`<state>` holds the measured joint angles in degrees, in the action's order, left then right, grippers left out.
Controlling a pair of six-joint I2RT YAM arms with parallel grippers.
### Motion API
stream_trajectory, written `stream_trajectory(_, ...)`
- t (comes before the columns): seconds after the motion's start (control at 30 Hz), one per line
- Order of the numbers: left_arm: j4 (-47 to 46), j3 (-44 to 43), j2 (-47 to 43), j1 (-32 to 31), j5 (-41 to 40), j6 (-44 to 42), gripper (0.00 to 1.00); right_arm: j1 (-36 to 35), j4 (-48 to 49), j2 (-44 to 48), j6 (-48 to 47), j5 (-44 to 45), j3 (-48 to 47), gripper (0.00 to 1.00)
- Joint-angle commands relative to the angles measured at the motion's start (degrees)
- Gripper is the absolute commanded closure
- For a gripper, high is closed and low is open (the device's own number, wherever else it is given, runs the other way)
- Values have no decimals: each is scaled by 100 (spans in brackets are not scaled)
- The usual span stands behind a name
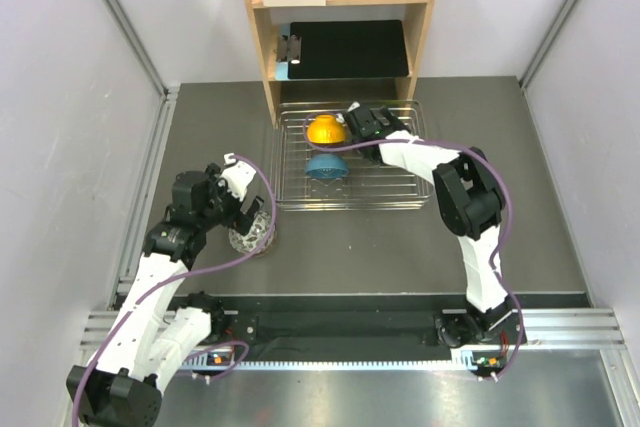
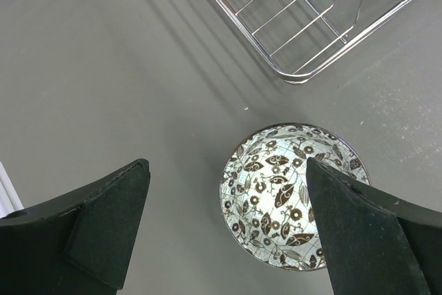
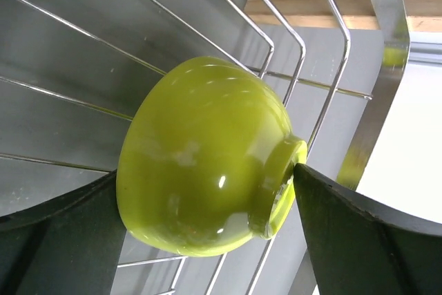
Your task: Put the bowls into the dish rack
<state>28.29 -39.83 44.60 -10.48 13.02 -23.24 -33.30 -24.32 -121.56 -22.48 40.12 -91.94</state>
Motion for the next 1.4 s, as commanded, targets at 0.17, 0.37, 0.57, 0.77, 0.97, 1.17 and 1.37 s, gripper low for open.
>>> stream_trajectory(0.17,-35,-7,-83,46,96,127,1,-36,-407,202,77,-855,-289,1)
stream_trajectory(0.37,36,-59,-109,55,105,136,1,-36,-688,317,77,-1497,-395,0)
stream_trajectory(0.57,124,-95,-162,55,105,145,1,-10,-864,422,60,-1954,-395,0)
stream_trajectory(0.77,203,-130,-215,55,87,145,1,78,-1005,493,121,-2412,-377,0)
stream_trajectory(0.97,264,-147,-259,55,96,180,1,245,-944,484,60,-2561,-377,0)
stream_trajectory(1.17,335,-121,-303,55,78,136,1,456,-855,396,-63,-2588,-543,0)
stream_trajectory(1.37,361,-68,-311,55,43,92,1,614,-750,273,-151,-2527,-632,0)
